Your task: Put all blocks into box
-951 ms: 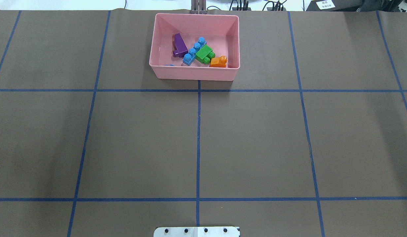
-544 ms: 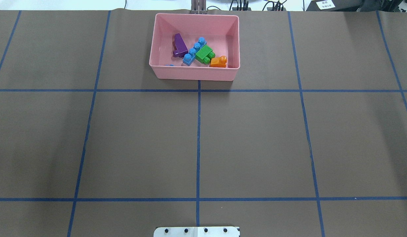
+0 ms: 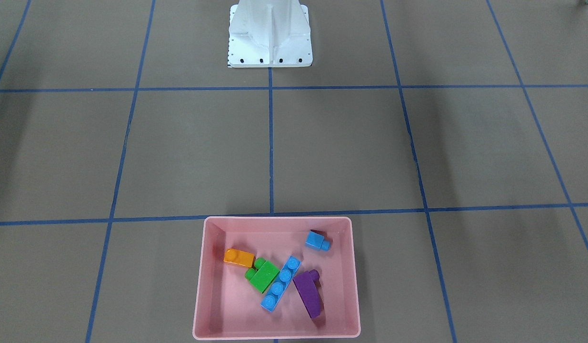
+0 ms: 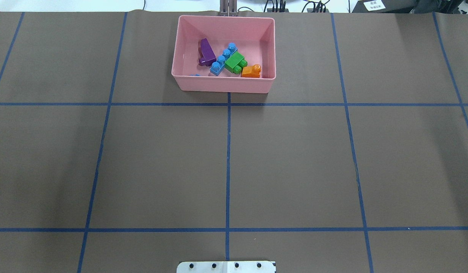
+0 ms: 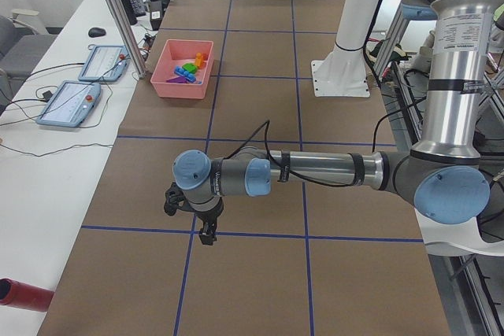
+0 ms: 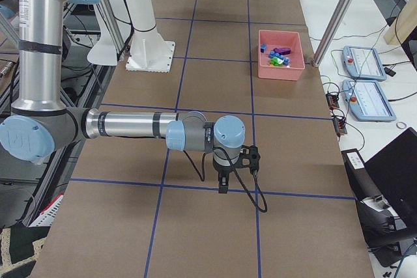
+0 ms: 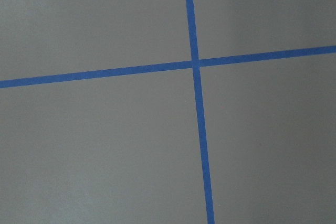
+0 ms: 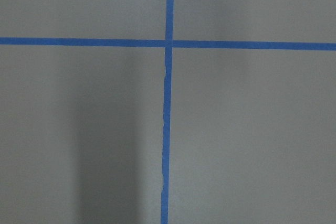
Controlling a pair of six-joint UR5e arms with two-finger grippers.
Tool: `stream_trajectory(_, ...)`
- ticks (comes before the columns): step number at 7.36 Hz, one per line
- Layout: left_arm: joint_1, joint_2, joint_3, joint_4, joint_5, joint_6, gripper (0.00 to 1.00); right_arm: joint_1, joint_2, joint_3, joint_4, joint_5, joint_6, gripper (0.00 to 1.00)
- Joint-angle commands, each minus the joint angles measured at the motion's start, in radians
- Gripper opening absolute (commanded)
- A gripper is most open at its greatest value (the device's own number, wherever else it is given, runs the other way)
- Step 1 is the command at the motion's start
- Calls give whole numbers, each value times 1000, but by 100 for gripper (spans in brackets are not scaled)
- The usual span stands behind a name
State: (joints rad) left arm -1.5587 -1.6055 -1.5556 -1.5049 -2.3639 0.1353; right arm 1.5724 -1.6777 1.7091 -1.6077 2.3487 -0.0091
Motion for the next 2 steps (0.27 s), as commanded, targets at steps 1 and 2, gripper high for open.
stream_trajectory(1,0,-2,0,0,0,0,100,0,12,-11,0,-2,0,100)
stream_trajectory(2,0,-5,0,2,0,0,100,0,12,-11,0,0,0,100)
